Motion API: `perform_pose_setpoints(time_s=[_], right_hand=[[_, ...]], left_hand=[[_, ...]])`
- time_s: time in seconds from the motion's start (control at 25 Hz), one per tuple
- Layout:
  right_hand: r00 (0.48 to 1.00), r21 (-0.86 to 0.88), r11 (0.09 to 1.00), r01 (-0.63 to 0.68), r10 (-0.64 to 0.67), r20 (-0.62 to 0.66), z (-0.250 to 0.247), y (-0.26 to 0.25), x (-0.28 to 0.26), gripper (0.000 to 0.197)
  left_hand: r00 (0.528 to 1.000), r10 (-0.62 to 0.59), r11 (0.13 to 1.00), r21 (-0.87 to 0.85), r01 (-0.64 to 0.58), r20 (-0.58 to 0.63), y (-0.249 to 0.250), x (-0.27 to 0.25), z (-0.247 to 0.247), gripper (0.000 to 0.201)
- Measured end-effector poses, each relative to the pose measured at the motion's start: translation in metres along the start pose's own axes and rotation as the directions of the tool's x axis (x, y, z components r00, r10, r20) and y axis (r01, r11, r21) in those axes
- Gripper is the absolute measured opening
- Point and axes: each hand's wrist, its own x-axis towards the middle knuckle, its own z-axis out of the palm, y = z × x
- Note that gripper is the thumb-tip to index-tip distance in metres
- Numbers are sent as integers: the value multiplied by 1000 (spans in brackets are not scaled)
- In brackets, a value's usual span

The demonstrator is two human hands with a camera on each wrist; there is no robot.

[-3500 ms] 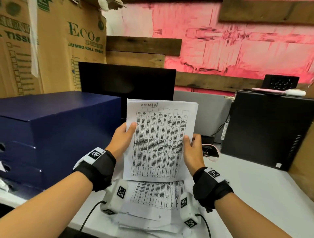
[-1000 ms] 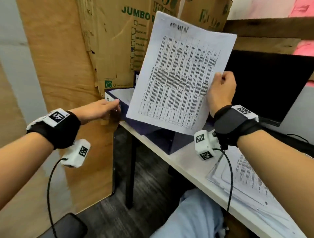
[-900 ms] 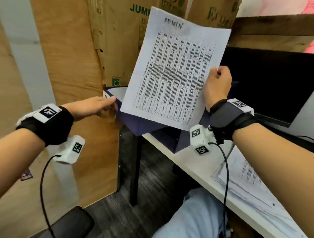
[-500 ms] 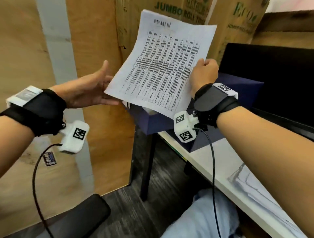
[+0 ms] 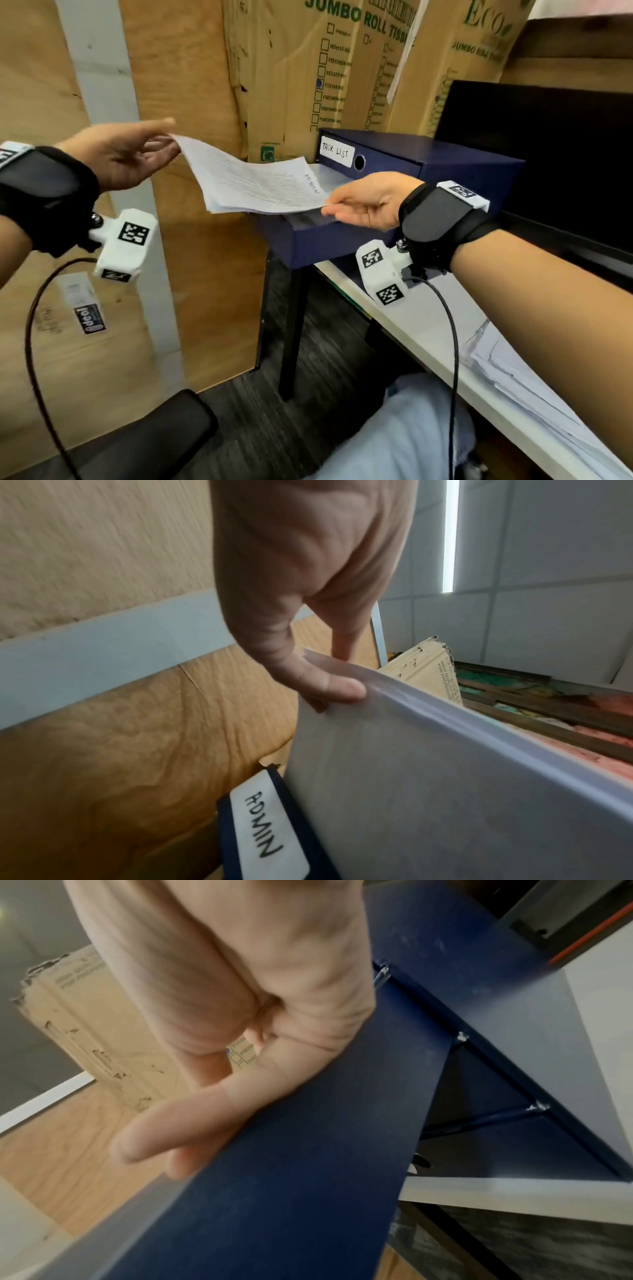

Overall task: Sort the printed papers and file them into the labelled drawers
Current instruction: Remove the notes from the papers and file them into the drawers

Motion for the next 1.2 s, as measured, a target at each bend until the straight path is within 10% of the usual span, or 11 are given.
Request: perform_pose_setpoints(time_s=[0.16, 0.4, 0.56, 0.72, 0.8, 1.0, 1.2], right_hand=[[999, 114, 993, -22, 26, -35, -13, -3, -1, 8], [996, 152, 988, -10, 23, -84, -30, 9, -9, 11], [986, -200, 976, 85, -112, -127, -34, 11, -11, 15], [758, -814, 540, 215, -618, -209, -41, 23, 5, 19], [622, -890, 373, 263, -771, -139, -42, 28, 9, 18], [643, -679, 335, 653, -719, 264, -24, 36, 0, 34], [534, -588, 192, 786, -689, 490, -1, 37, -2, 40]], left_hand=[[978, -29, 997, 79, 13, 209, 9, -13, 18, 61], [984, -108, 956, 287, 65, 140, 2, -9, 43, 12], [991, -118, 951, 296, 92, 70, 1, 2, 51, 9], [994, -105, 942, 321, 99, 2, 7, 8, 44, 9], [993, -118, 934, 337, 115, -12, 9, 11, 44, 8], [995, -96, 918, 389, 75, 35, -7, 22, 65, 6], [984, -68, 787, 615, -48, 164, -28, 29, 101, 9]])
